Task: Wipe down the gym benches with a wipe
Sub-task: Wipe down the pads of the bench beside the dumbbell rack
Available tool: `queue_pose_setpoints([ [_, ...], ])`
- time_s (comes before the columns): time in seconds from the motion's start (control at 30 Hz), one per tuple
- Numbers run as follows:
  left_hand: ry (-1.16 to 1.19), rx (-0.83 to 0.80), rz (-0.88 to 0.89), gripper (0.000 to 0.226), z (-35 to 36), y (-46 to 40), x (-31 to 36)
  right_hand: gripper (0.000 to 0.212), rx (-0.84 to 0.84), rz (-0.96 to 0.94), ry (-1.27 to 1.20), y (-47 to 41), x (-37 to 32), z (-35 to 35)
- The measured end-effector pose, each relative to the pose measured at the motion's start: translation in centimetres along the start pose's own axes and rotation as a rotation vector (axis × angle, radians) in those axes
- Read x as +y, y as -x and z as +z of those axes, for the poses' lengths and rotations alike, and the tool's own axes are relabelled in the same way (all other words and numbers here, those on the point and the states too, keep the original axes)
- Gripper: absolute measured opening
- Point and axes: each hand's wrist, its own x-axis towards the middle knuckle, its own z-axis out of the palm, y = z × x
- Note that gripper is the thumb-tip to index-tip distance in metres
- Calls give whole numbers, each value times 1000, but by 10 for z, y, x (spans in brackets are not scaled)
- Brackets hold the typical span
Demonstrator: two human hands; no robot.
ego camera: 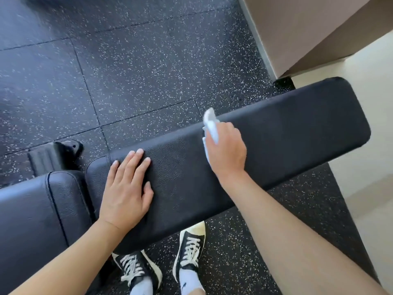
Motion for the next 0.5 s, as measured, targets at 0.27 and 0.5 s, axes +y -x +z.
queue_pose_setpoints([
  [0.27,66,-19,-99,44,-23,11,-47,26,-172,-327,-224,68,-159,24],
  [0.5,-35,-115,-244,61,-44,23,-97,42,-39,-434,37,-6,-63,-1],
])
